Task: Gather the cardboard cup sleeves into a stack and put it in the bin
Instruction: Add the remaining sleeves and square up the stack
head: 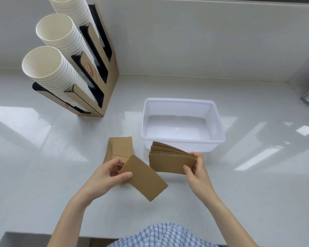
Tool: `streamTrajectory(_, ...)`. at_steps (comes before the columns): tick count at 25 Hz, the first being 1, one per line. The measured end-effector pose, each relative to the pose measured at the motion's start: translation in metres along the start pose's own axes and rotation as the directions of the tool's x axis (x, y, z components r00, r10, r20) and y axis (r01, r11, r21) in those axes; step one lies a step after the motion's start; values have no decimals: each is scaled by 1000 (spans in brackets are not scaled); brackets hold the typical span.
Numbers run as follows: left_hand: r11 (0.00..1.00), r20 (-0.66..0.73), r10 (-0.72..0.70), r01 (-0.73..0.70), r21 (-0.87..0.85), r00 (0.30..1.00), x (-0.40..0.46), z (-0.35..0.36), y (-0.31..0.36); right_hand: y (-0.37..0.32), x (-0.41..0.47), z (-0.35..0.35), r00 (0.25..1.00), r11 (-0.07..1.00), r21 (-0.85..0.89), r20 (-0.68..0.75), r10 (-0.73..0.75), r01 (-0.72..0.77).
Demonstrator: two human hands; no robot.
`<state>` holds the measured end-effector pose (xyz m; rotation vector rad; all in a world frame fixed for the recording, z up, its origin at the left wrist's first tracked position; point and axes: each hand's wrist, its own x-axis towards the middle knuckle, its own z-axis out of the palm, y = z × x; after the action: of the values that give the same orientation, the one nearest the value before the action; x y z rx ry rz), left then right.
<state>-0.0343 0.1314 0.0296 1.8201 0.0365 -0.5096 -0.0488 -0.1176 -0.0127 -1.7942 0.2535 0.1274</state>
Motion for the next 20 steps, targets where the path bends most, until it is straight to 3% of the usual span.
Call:
streamTrajectory(7, 989, -223, 148, -147, 23, 964, 25, 51, 7, -5, -1, -9, 999, 996, 67, 4, 52, -52)
streamTrajectory(20, 983, -266, 183, -181, 35, 946, 46, 92, -4, -4, -6, -9, 999, 995, 95, 35, 20, -23)
